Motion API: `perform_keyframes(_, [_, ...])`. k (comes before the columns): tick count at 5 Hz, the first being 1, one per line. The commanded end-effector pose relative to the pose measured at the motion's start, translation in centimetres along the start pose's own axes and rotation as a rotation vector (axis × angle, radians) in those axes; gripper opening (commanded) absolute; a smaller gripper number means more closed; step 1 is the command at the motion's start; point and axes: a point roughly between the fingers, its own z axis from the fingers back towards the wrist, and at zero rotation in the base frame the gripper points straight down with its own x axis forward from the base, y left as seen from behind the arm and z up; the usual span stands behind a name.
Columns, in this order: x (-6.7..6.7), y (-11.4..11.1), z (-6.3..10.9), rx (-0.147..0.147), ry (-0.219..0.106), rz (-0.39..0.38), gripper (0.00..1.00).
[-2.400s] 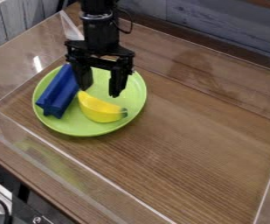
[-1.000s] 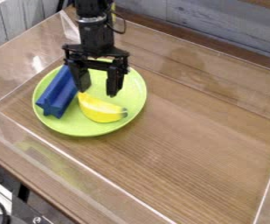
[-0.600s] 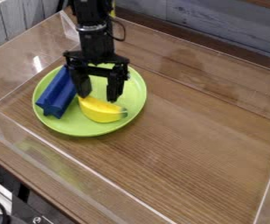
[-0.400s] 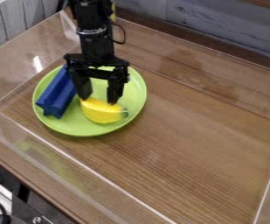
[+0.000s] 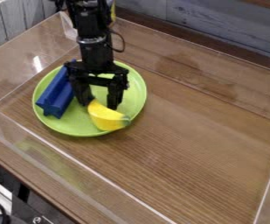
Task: Remove the banana from inside the green plate and put it on the table
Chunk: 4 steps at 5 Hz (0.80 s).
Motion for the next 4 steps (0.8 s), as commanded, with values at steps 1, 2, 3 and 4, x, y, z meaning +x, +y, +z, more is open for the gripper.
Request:
perform_keyframes(1, [0.5,0.1,0.7,-0.002,-0.036,0.008,0.00])
perform_keyframes(2, [0.5,0.0,0.9,-0.003,-0.036,0.001,0.00])
perform_keyframes(3, [0.5,-0.3,1.4,-0.004,-0.035,-0.005,0.00])
perform_keyframes(4, [0.5,-0.5,1.9,-0.004,-0.033,-0.011,0.00])
